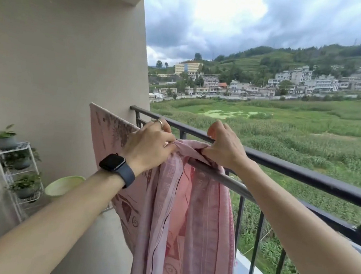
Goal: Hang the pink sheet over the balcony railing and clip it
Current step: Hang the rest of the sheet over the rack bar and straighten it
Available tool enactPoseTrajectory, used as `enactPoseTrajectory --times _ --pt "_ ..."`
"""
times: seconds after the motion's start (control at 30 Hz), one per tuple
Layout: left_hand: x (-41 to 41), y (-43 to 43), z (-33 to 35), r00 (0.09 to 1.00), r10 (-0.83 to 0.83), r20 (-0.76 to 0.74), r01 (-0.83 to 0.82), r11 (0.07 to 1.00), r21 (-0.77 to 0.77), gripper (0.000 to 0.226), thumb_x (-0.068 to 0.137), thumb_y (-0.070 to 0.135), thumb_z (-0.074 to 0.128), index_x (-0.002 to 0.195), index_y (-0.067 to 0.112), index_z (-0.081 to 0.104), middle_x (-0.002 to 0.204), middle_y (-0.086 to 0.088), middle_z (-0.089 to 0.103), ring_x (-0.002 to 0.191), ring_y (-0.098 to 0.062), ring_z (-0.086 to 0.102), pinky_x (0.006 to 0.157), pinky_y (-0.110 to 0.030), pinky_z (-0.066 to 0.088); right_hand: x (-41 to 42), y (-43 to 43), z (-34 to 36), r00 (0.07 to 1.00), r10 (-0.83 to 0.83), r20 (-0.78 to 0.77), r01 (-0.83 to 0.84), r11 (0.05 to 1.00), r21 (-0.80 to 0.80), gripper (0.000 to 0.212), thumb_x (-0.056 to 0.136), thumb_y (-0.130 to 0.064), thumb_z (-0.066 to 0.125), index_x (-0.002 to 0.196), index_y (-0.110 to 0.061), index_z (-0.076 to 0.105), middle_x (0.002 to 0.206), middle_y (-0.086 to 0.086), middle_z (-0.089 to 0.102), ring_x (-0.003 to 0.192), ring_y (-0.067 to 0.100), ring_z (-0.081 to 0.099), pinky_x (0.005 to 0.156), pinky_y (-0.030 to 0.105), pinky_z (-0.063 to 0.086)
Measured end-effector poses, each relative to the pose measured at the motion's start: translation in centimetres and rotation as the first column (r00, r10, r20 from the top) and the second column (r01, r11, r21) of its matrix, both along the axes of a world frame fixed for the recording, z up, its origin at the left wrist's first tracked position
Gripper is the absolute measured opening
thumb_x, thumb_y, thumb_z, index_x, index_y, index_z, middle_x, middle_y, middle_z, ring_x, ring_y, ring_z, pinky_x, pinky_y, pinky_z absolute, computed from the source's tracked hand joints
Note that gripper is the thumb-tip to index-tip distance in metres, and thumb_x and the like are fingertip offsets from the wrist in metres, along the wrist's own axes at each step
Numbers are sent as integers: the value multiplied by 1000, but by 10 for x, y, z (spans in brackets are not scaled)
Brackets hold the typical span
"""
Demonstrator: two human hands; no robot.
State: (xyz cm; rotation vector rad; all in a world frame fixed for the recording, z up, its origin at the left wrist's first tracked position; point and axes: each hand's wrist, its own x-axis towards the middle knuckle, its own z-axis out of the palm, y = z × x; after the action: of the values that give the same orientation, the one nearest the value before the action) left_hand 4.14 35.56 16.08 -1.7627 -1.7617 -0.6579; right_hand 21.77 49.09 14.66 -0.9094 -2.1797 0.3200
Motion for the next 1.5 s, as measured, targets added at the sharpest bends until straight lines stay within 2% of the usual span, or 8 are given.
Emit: enactPoseTrajectory --times 0.13,0.33,0.53,0.67,1.0,1.2,1.33,1.5 --pt "28 -2 16 908 -114 404 151 987 -60 28 94 47 56 84 25 70 81 7 67 73 -18 59 61 -29 45 24 -40 -20 929 186 -319 -180 982 47 37 72 -43 66 89 -14 51 85 -1 58 76 18 52 68 34 44" --pt "74 -4 25 563 -171 808 385 920 -74 49 97 41 41 99 -3 62 97 -18 67 90 -30 63 82 -41 46 60 -42 -30 948 -313 53 285 914 289 27 95 -46 56 107 -24 65 105 -1 62 93 26 63 63 30 38" --pt "102 -31 3 913 -168 371 242 957 -160 44 92 61 46 86 18 44 60 5 54 53 -15 51 49 -30 37 124 -53 4 888 -418 -191 457 844 279 18 94 -19 63 112 -18 66 104 6 74 80 28 70 67 36 58" --pt "130 -44 -27 979 -194 59 201 967 -158 37 92 53 52 110 24 38 67 11 52 62 -19 57 55 -32 44 154 -72 -5 907 -386 168 384 922 45 20 89 -6 63 101 -15 75 95 9 77 76 26 72 76 42 62" --pt "207 -57 -48 790 -420 447 479 878 -22 19 92 42 60 97 29 72 82 9 69 76 -14 65 64 -29 53 246 -112 3 941 -307 -143 189 827 -529 26 101 -2 42 115 -11 62 95 11 68 77 22 69 85 47 60" --pt "225 -67 -40 609 -372 701 507 862 16 27 98 33 54 73 31 62 54 14 56 52 1 53 47 -13 33 270 -136 -9 981 -179 76 194 878 -438 52 68 -50 65 102 -12 56 93 2 63 84 22 59 74 40 51" --pt "242 -80 -35 496 -320 807 484 874 49 24 101 30 43 83 19 54 64 4 55 55 -6 50 51 -21 35 265 -131 -27 872 -366 323 355 930 96 62 69 -74 72 95 -24 45 94 -5 56 82 19 55 67 36 44" --pt "256 -87 -46 909 -195 368 256 958 -126 50 87 63 55 102 18 38 74 2 54 65 -21 57 56 -35 48 286 -104 -23 958 -167 233 151 985 86 51 80 -37 81 121 -22 55 110 -4 65 88 14 59 74 26 42"
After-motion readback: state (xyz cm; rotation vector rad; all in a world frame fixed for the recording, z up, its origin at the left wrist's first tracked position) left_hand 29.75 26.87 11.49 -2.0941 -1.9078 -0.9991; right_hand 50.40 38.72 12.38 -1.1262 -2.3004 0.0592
